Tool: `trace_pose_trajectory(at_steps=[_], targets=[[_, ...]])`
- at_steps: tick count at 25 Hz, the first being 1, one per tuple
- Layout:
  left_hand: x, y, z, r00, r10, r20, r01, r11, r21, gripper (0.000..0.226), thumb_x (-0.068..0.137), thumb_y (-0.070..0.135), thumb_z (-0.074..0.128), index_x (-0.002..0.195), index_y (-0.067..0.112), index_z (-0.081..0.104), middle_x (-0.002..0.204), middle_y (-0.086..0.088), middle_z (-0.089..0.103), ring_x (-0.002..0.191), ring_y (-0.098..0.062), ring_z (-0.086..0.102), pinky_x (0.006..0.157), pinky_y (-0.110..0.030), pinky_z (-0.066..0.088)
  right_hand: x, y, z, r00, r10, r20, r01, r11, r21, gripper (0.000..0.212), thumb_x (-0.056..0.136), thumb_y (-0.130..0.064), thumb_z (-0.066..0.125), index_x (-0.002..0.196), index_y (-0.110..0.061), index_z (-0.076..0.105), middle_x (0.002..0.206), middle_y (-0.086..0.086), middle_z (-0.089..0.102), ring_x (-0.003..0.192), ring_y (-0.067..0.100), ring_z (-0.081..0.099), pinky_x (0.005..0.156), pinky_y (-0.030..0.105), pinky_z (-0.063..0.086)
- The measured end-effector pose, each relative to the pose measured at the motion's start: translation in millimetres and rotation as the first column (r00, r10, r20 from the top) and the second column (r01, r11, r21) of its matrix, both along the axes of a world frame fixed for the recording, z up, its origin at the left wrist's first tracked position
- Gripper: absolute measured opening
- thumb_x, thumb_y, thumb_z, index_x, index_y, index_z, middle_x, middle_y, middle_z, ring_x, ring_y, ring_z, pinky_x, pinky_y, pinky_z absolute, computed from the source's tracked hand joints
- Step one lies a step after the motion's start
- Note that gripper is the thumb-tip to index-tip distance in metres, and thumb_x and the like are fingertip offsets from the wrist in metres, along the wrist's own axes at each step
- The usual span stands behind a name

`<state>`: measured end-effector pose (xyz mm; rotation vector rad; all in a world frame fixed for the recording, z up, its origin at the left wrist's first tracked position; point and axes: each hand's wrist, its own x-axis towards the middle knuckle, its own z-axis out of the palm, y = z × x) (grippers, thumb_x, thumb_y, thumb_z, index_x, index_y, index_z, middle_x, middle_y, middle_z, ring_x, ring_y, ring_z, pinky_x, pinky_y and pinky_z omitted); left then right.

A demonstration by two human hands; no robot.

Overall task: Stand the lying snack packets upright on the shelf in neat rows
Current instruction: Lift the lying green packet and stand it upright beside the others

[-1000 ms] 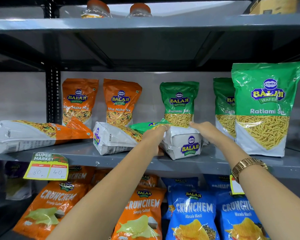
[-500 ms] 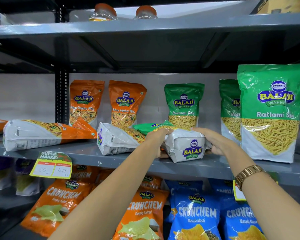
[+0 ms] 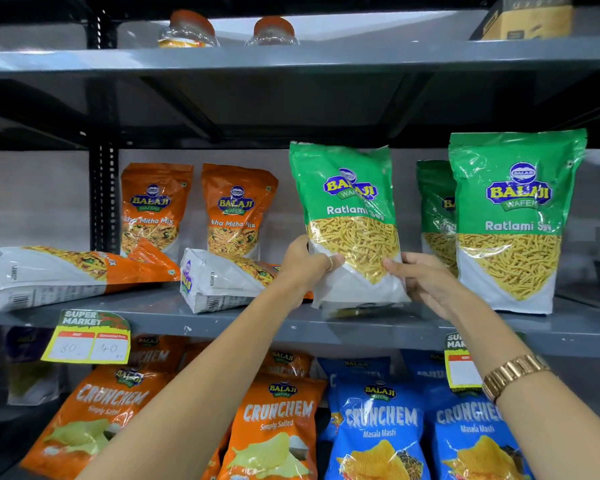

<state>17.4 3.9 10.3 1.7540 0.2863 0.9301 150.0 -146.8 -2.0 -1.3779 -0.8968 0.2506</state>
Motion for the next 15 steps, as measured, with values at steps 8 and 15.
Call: trace_pose_trajectory(at_steps=[8,15], targets=[[1,7,-5,0.97,-0.228,0.081,0.213,0.964,0.158,0.04,0.076,-0.006,0.061,0.099,0.026,0.052,0.102,0.0,0.061,0.097,-0.016,0.057,0.078,-0.026,0.05,-2,-7,-20,0.987,-0.133,0.085,0.113,0.972,0.205,0.049,0.046,-0.022,0.082,0.089,-0.025,0.058,0.091,-0.008,0.067,0.082,0.007,0.066,0.075,0.029,0.053],[12,7,-10,0.96,-0.257,0.114,0.242,0.962,0.129,0.044,0.076,-0.013,0.056,0.099,0.024,0.051,0.096,0.0,0.059,0.091,-0.015,0.055,0.074,-0.024,0.048,-3,-10,-22,0.962,-0.219,0.163,0.185,0.962,0.203,0.04,0.06,-0.015,0.081,0.086,-0.03,0.055,0.091,-0.016,0.061,0.086,-0.002,0.058,0.081,0.03,0.05]])
